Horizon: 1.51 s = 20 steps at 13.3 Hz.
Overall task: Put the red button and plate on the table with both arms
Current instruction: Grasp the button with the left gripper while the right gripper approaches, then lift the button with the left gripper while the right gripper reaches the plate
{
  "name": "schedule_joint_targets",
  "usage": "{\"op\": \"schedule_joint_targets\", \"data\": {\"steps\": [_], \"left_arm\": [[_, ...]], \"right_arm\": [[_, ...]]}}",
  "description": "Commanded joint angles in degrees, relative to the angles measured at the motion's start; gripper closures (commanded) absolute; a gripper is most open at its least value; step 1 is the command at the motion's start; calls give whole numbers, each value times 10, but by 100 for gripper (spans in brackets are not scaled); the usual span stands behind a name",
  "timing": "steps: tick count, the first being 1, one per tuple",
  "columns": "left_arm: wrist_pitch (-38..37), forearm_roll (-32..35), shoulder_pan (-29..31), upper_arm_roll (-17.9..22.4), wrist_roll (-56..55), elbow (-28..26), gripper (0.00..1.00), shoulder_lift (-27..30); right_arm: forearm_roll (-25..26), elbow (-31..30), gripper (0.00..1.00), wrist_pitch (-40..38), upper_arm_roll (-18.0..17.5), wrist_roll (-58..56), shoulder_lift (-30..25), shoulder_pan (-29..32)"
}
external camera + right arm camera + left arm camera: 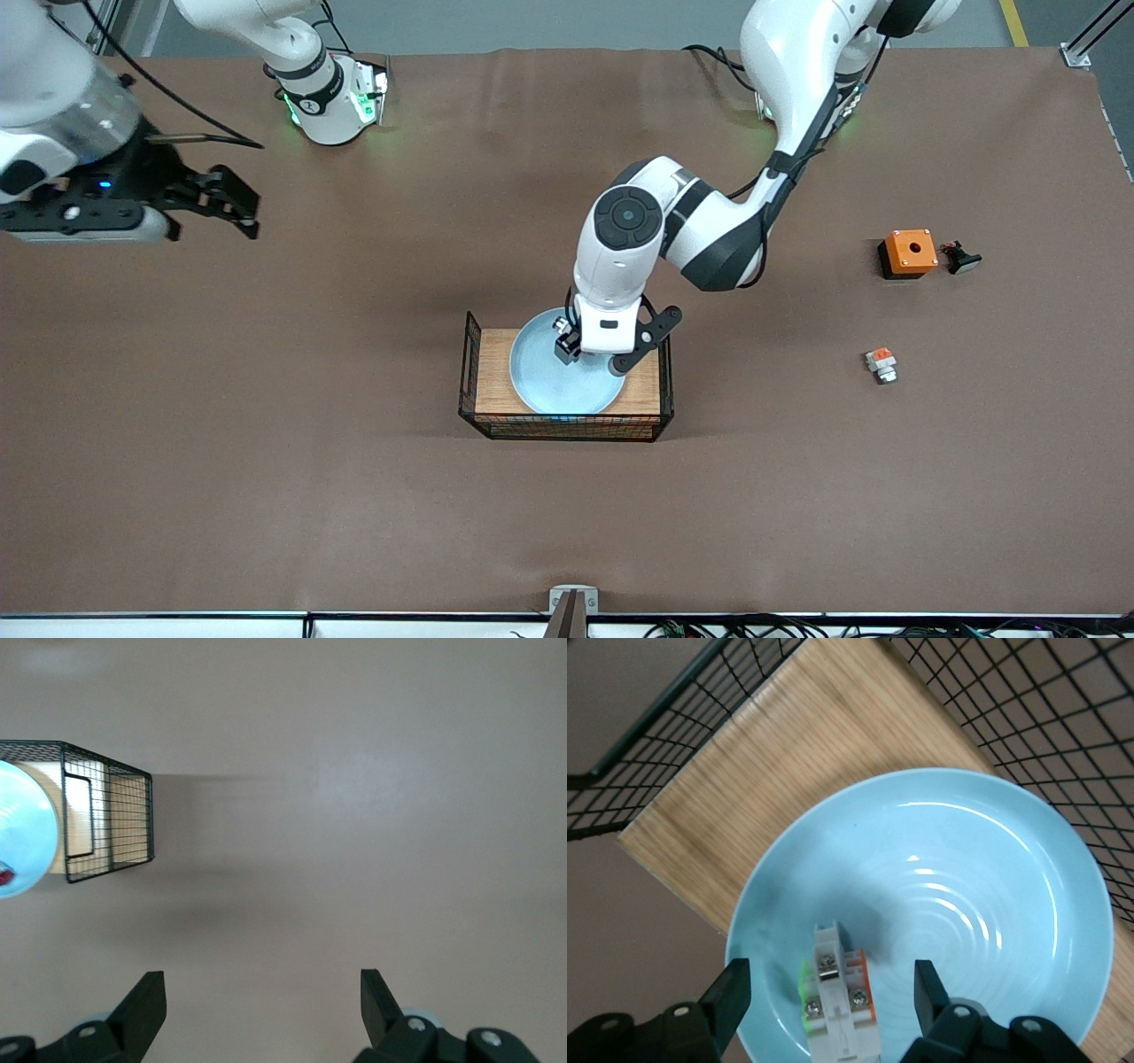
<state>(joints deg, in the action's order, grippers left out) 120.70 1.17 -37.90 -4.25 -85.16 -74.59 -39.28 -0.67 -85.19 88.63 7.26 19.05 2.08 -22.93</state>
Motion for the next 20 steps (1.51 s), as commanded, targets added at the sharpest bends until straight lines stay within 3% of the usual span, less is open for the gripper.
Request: {"op": "schedule_joint_targets", "data": {"steps": [1, 2, 5, 6, 9, 13, 15, 20], "left_arm": [[3, 11, -15, 16, -13, 19, 25, -12], [3, 11, -16, 16, -13, 19, 36, -12], [2, 13, -18, 16, -10, 16, 85, -12], [2, 13, -18, 17, -7, 16, 95, -11], [-11, 13, -16, 20, 9, 17, 99, 9], [-56, 14, 10, 24, 75, 16, 99, 84], [-102, 14, 42, 23, 112, 9, 99, 120], [-200, 1, 171, 18, 293, -30, 100, 186]], "right_arm": [[2, 9, 3, 2, 3, 139, 32, -33], [-12, 9, 3, 8, 3, 187, 41, -43], [-37, 7, 3, 41, 4, 336, 64, -85], [-36, 8, 3, 51, 4, 388, 75, -102], [-35, 7, 3, 85, 4, 479, 111, -136], [-35, 2, 2, 125, 4, 548, 140, -170], [-38, -2, 2, 142, 4, 575, 147, -177], [-35, -2, 3, 237, 4, 784, 203, -237]]}}
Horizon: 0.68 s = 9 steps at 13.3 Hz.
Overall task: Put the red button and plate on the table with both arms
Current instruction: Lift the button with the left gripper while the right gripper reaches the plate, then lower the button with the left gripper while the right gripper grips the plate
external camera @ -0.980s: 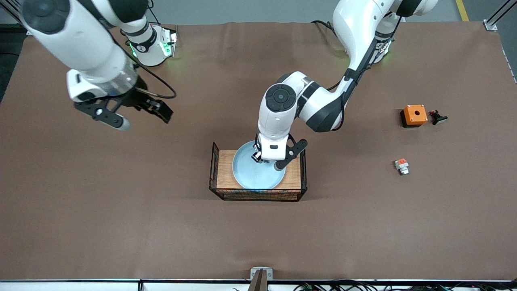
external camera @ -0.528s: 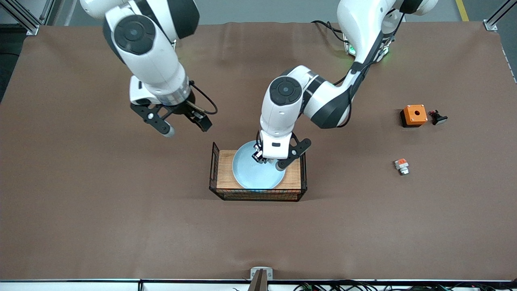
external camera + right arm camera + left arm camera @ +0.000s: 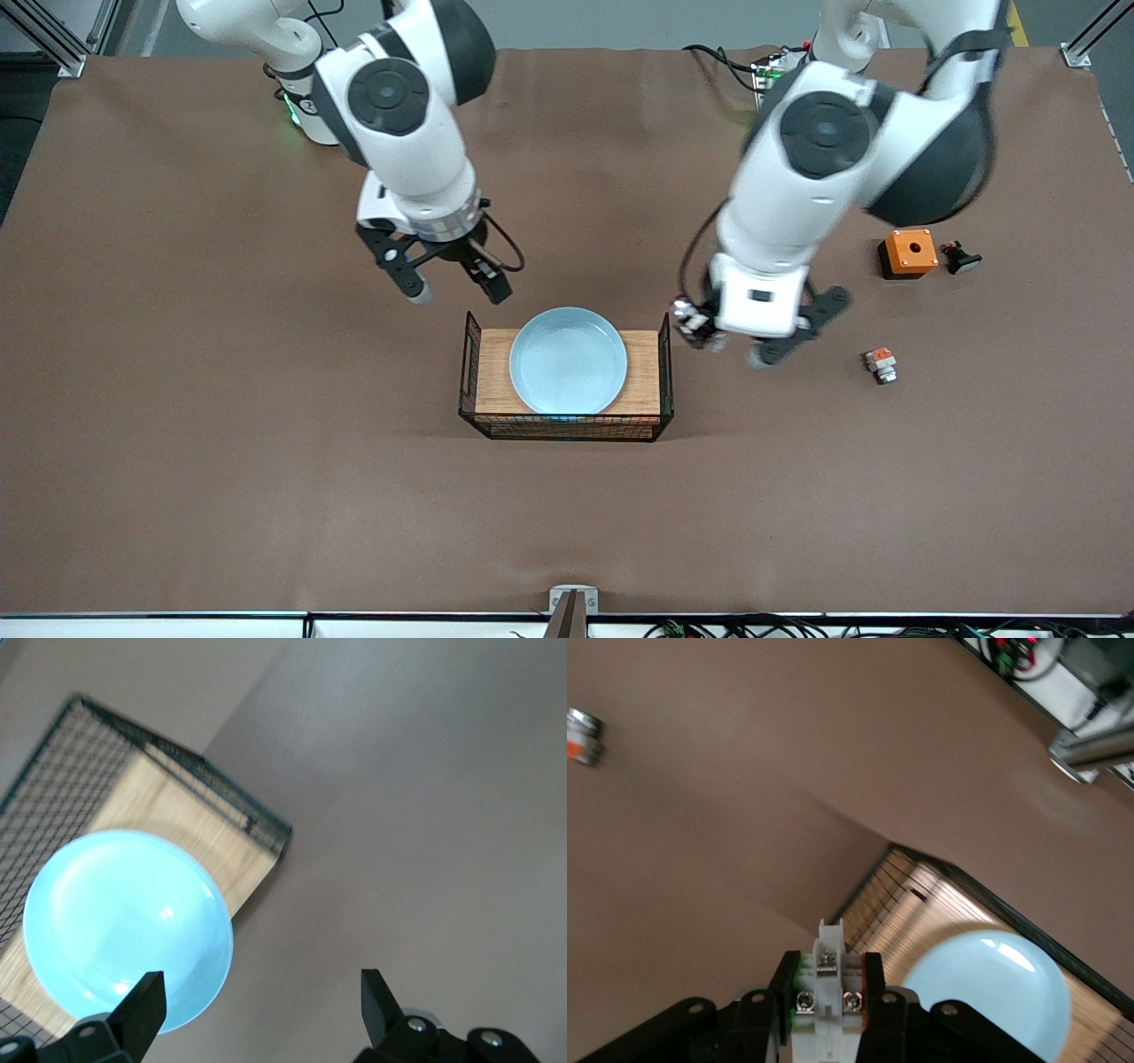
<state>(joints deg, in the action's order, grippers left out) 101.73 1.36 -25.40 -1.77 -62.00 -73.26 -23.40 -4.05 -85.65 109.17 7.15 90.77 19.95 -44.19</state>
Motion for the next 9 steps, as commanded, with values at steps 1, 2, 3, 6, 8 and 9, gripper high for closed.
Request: {"op": "schedule_joint_targets", "data": {"steps": [1, 2, 3, 6, 8, 9], "left_arm": [[-11, -4, 76, -7, 110, -57, 100, 28], [-11, -6, 105, -7, 152, -67, 100, 27], [-10, -6, 134, -7, 192, -78, 100, 23], [18, -6, 225, -5, 323, -125, 100, 7], [66, -4, 288, -5, 410, -177, 100, 1], [105, -1, 313, -5, 452, -203, 99, -7]], "right_arm": [[0, 2, 3, 48, 5, 99, 34, -33], [2, 3, 3, 62, 5, 124, 44, -39], [2, 7, 3, 68, 5, 142, 58, -47], [3, 10, 3, 102, 6, 225, 86, -58], [5, 10, 3, 119, 7, 273, 103, -64], [5, 11, 3, 121, 7, 275, 110, -65]]}}
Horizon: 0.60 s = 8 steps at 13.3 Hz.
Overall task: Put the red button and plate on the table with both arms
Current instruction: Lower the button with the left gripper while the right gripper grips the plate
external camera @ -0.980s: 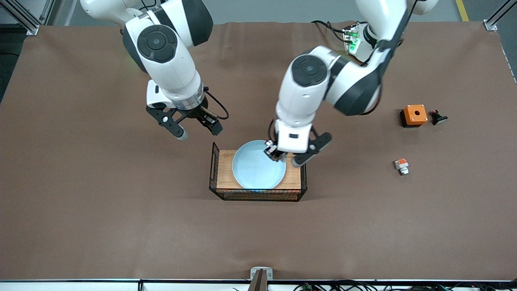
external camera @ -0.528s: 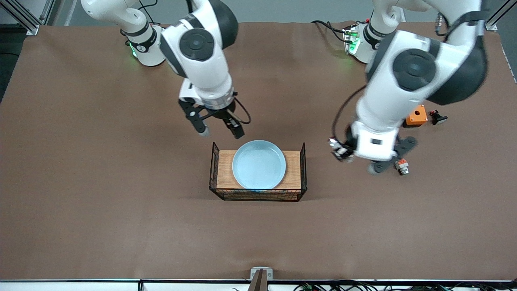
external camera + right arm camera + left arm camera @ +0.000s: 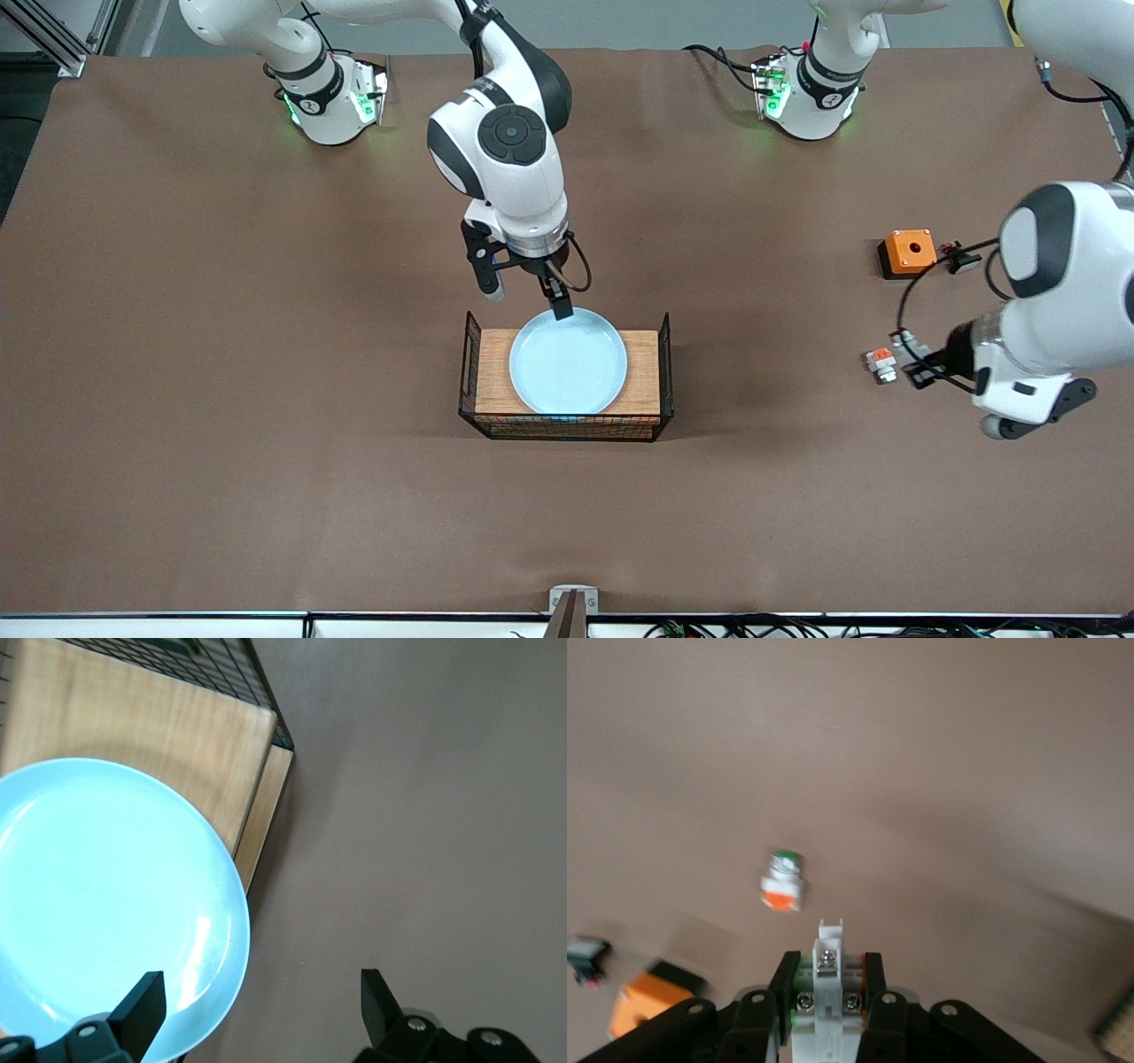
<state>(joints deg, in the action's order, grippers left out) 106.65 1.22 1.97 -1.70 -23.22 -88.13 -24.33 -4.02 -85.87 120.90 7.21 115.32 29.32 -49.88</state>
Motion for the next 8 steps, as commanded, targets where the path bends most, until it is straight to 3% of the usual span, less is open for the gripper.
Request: {"op": "schedule_joint_targets", "data": {"steps": [1, 4, 6, 8], "left_arm": [[95, 1, 67, -6, 104, -76, 99, -11], [217, 3, 118, -6, 200, -126, 99, -57], [245, 3, 135, -6, 235, -129, 99, -88], [254, 3, 138, -6, 237, -129, 98, -104]], "right_arm": [[4, 18, 3, 5, 6, 30, 24, -8], [3, 30, 5, 5, 8, 31, 37, -4], [4, 33, 9, 7, 8, 30, 47, -5], [4, 33, 19, 26, 8, 30, 53, -7]]}}
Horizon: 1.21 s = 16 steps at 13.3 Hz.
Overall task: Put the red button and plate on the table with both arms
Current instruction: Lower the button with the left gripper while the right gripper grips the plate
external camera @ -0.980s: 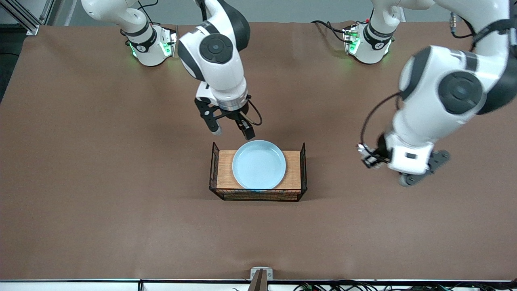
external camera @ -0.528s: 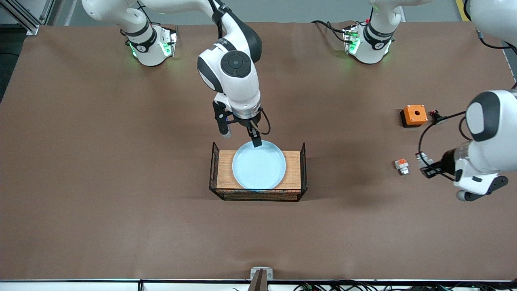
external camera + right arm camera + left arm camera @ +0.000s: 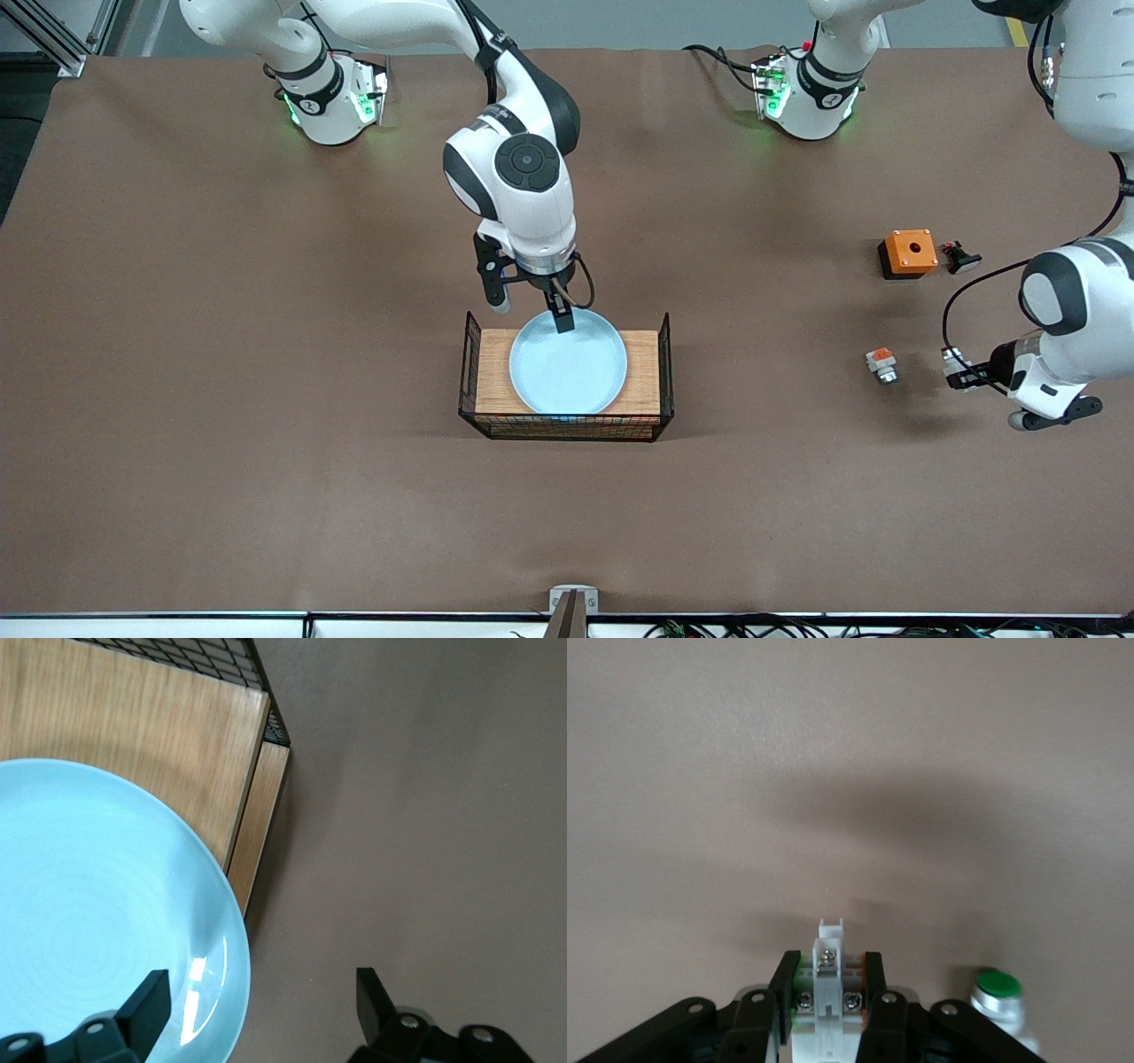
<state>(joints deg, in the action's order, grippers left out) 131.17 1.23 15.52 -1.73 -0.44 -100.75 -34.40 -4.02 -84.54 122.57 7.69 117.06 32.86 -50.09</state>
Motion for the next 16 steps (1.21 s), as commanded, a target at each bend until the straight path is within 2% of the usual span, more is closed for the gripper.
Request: {"op": "schedule_joint_targets", "data": {"steps": [1, 2, 4, 6, 7, 9, 12, 16], "left_arm": [[10, 3, 2, -6, 9, -2, 96, -6], [11, 3, 2, -6, 9, -2, 94, -15], [14, 3, 0, -6, 9, -2, 83, -22], [14, 3, -4, -6, 8, -2, 54, -22], [14, 2, -4, -6, 7, -2, 38, -22], [1, 2, -6, -7, 2, -2, 1, -5], [-45, 2, -6, -27, -1, 4, 0, 43], [-123, -2, -7, -63, -24, 12, 0, 130]], "right_arm": [[5, 19, 23, 10, 3, 12, 19, -6], [4, 19, 27, 10, 3, 12, 20, -6], [5, 19, 39, 10, 3, 12, 20, -6], [5, 20, 45, 11, 3, 12, 20, -6], [5, 20, 45, 10, 3, 12, 20, -8], [5, 20, 49, 10, 3, 10, 20, -8], [22, 20, 53, 10, 2, 10, 22, -9], [26, 21, 73, 10, 2, 5, 22, -12]]}}
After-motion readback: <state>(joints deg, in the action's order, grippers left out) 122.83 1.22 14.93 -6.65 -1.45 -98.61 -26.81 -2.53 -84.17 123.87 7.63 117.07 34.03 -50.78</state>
